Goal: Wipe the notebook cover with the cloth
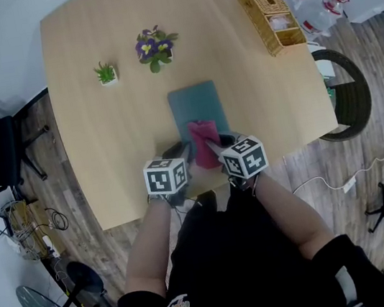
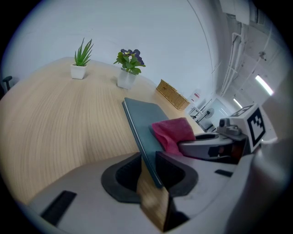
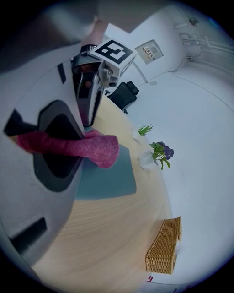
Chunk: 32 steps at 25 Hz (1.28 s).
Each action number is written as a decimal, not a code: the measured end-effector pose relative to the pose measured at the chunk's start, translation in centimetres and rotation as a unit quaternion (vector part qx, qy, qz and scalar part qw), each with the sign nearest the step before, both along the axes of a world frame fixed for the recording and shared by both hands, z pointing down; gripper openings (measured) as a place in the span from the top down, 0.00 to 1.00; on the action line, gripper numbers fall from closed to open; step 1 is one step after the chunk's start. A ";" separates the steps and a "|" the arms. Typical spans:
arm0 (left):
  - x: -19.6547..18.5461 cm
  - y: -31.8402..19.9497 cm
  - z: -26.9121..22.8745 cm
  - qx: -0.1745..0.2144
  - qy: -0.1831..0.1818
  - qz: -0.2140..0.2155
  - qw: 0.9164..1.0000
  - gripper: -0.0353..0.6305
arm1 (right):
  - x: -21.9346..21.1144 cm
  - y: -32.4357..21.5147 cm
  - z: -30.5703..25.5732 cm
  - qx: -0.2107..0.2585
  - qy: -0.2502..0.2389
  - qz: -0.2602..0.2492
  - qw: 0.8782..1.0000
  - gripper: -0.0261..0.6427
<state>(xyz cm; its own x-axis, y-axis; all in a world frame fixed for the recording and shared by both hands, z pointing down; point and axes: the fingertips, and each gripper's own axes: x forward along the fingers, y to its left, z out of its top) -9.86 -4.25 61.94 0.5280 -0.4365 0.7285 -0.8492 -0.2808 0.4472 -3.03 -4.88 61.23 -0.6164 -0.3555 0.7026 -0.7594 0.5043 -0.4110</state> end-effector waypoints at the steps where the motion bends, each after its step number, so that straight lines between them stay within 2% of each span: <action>1: 0.0 0.0 0.0 -0.001 0.001 0.000 1.000 0.81 | 0.4 0.0 0.0 0.000 0.002 0.003 1.000 0.86; 11: 0.0 0.1 -0.1 -0.003 0.003 0.000 1.000 0.81 | 4.3 0.3 0.0 0.002 0.008 0.031 0.999 0.86; 23: -0.1 0.0 0.1 -0.007 0.006 0.001 1.000 0.81 | 8.8 0.1 -0.1 -0.005 0.011 0.102 0.995 0.86; 28: 0.0 0.1 0.0 -0.009 0.008 0.000 1.000 0.81 | 10.5 -0.7 -1.0 0.019 0.027 0.129 0.991 0.86; 32: 0.4 0.5 0.7 -0.018 0.025 0.004 1.000 0.81 | 9.6 -2.1 -2.8 0.044 0.013 0.126 0.991 0.86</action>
<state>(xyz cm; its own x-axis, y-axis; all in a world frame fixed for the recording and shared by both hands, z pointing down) -9.45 -3.80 62.59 0.5671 -0.4058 0.7167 -0.8236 -0.2705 0.4985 6.61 -6.95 58.45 -0.4816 -0.5567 0.6769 -0.8760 0.3301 -0.3517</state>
